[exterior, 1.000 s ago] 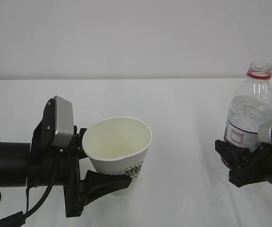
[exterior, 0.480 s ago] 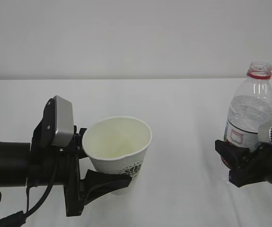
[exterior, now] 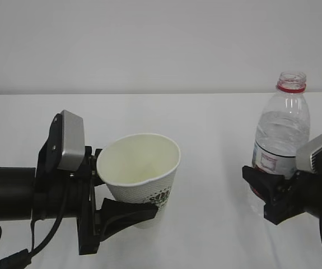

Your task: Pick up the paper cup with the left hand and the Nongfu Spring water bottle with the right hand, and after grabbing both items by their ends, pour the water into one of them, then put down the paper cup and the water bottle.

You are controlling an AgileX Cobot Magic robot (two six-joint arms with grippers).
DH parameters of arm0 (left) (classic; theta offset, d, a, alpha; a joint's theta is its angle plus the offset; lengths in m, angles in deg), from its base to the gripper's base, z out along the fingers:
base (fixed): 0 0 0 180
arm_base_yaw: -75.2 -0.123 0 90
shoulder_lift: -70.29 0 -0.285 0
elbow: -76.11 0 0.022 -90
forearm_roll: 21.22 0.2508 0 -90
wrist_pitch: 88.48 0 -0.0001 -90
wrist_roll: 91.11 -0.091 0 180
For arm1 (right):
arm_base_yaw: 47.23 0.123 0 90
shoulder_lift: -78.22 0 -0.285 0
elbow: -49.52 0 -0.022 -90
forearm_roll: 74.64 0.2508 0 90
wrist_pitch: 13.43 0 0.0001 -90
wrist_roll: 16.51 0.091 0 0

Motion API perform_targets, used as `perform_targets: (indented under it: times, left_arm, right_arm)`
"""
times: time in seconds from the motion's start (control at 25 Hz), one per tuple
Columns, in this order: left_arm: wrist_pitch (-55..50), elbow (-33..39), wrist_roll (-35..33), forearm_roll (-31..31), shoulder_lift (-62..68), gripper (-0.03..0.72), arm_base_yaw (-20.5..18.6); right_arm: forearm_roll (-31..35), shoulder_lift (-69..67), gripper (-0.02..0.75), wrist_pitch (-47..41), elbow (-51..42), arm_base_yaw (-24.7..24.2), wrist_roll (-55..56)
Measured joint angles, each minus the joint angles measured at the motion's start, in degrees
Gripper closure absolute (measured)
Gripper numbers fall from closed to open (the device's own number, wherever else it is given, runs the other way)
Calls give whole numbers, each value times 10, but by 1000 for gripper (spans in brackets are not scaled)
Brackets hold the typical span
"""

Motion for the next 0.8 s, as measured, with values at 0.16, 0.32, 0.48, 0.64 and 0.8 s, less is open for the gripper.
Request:
perform_targets:
  times: [0.16,0.32,0.48,0.64,0.8]
  left_arm:
    - [0,0,0,0,0,157,0]
    - [0,0,0,0,0,157,0]
    - [0,0,0,0,0,157,0]
    - [0,0,0,0,0,157,0]
    - [0,0,0,1,0,157,0]
  right_arm:
    - [-20,0,277,0,6,0,0]
    - [-46,0,277,0,14,0,0]
    - [-62,0,277,0,26,0,0]
    - [-73,0,277,0,41,0,0]
    - [-101,0,277,0,67,0,0]
